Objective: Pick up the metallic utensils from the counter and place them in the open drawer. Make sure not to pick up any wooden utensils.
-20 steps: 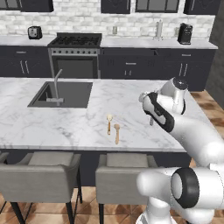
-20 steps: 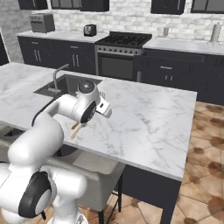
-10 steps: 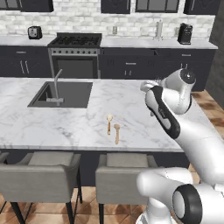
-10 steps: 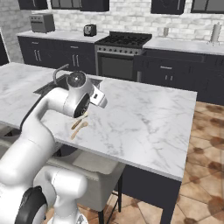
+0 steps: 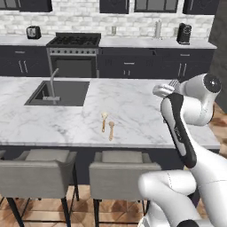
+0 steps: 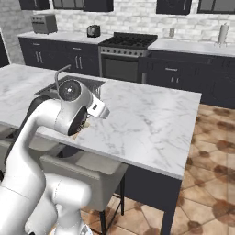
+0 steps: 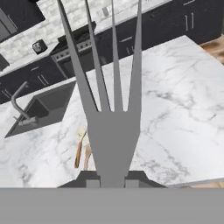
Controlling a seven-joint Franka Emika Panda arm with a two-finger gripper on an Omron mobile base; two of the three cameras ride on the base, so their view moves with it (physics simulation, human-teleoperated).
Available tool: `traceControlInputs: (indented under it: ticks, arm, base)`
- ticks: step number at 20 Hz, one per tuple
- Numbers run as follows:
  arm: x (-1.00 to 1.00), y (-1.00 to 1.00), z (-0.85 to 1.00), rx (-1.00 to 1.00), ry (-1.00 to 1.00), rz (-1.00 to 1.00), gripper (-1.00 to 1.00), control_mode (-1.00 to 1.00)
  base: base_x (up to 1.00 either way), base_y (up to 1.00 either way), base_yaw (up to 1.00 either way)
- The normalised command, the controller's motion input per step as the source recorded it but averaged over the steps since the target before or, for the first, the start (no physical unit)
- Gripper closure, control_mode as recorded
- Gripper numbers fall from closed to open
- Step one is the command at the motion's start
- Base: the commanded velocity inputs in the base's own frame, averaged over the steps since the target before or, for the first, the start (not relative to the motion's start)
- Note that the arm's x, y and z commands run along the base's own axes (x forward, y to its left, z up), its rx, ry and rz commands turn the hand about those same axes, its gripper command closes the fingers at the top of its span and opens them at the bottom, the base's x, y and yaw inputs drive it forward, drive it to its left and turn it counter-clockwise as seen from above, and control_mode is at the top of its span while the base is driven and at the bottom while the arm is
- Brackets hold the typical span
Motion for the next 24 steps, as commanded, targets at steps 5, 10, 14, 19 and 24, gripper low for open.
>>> traceControlInputs:
  ticks: [5, 10, 14, 19, 24]
  arm:
    - [0.00, 0.00, 0.00, 0.00, 0.00, 0.00, 1.00, 1.00]
    - [0.00, 0.00, 0.00, 0.00, 0.00, 0.00, 1.00, 1.00]
    - [0.00, 0.00, 0.00, 0.00, 0.00, 0.00, 1.00, 1.00]
    - [0.00, 0.00, 0.00, 0.00, 0.00, 0.00, 1.00, 1.00]
    - [0.00, 0.00, 0.00, 0.00, 0.00, 0.00, 1.00, 1.00]
  base:
    - [-0.23, -0.99, 0.00]
    - [-0.07, -1.00, 0.00]
    - [-0.02, -1.00, 0.00]
    - [0.10, -1.00, 0.08]
    - [0.59, -1.00, 0.20]
